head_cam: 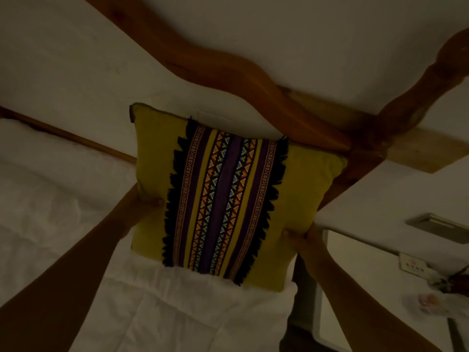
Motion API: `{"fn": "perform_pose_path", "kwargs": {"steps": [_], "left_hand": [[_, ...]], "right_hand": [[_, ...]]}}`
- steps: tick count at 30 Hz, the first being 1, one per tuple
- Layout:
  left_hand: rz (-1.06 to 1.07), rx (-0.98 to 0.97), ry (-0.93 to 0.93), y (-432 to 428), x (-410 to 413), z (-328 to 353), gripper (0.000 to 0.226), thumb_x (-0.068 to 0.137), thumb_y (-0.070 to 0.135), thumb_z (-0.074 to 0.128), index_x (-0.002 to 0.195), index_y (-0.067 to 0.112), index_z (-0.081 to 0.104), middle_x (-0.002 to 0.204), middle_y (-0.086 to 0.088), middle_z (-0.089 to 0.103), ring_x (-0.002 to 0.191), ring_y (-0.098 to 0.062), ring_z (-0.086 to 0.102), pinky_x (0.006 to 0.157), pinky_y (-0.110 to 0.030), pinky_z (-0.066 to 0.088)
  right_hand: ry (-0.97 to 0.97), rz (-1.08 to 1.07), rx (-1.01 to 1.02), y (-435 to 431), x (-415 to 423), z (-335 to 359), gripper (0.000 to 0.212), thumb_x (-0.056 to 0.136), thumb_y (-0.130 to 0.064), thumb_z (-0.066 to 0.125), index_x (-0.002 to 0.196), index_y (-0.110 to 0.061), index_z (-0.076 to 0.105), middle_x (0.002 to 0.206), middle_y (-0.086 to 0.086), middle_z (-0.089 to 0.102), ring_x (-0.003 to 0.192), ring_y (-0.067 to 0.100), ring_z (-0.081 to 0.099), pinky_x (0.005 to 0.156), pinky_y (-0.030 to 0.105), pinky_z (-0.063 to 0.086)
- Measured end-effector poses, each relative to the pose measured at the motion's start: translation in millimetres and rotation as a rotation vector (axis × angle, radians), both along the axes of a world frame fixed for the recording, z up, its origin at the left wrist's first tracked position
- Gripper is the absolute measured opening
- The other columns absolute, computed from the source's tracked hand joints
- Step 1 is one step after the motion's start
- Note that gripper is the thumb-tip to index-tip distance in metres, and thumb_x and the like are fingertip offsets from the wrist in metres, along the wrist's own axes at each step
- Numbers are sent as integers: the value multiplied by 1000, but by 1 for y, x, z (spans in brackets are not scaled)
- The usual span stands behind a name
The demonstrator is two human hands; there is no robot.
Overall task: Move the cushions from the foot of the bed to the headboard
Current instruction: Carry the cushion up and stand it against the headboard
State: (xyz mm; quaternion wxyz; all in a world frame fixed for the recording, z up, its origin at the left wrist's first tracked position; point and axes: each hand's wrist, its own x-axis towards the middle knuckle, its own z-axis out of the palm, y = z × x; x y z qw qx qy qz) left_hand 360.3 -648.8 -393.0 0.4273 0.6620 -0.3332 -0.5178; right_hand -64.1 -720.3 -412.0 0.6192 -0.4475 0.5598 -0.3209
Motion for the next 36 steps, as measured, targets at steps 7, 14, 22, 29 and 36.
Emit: {"fn": "perform_pose_path", "kwargs": {"steps": [7,14,22,29,36], "left_hand": [[-68,-14,-21,-43,-6,-13,71,63,32,84,126,46,54,112,16,74,95,-3,72,67,-23,60],[-8,43,-37,-68,-25,-38,68,71,22,83,126,42,47,93,26,73,79,11,69,52,-12,53],[-13,282,-156,-74,-4,-36,92,67,47,73,149,29,36,135,-9,58,119,-35,58,93,-59,52],[118,294,-155,-63,-32,-52,69,95,31,63,153,26,27,145,-12,49,126,-34,52,97,-55,50],[155,142,-336,-32,-44,-50,50,96,19,61,143,11,44,134,-10,58,126,-34,54,104,-50,46]], "right_hand": [[-22,-51,5,-28,4,-19,73,91,6,61,154,-14,30,148,17,48,132,40,50,105,63,43],[35,-35,11,-40,-2,-39,76,90,10,63,154,-13,30,147,18,49,130,40,51,104,62,44],[120,-8,45,-36,-7,-46,56,90,4,66,140,-14,49,125,8,63,112,30,62,86,43,55],[155,-20,103,-37,-1,-55,47,93,-3,64,134,-19,48,111,-2,63,99,21,62,75,33,53],[386,0,54,-17,-16,-59,39,92,-16,69,127,-9,51,100,7,58,80,21,54,61,27,43]]}}
